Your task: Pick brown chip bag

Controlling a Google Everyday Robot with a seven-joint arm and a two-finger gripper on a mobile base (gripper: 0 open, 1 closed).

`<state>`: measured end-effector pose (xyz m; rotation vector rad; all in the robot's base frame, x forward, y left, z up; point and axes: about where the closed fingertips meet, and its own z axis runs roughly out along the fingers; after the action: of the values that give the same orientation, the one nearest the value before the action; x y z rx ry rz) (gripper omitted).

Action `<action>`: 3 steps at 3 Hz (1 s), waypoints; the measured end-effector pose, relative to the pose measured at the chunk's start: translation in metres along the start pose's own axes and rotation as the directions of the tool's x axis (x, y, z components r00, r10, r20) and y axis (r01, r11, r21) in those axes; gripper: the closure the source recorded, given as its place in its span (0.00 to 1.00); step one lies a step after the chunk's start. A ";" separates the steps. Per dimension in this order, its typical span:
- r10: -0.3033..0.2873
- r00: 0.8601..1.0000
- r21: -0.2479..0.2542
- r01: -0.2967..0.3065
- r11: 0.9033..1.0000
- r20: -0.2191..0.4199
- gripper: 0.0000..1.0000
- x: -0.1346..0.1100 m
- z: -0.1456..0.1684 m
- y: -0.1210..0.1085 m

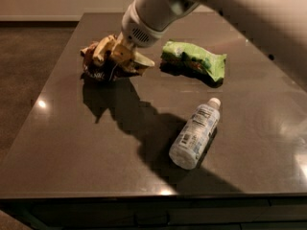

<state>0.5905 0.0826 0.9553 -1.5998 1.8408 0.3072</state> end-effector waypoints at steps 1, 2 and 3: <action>-0.009 0.995 0.009 0.008 1.000 0.095 1.00 -0.024 -0.039 -0.012; -0.017 0.982 0.015 0.014 1.000 0.187 1.00 -0.043 -0.075 -0.019; -0.022 0.971 0.016 0.019 1.000 0.238 1.00 -0.048 -0.099 -0.020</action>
Offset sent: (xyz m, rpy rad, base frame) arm -0.0106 -0.0288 0.1364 0.2779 -0.0934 0.0720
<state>0.5777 0.0588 1.0637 -1.5007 1.6393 0.4559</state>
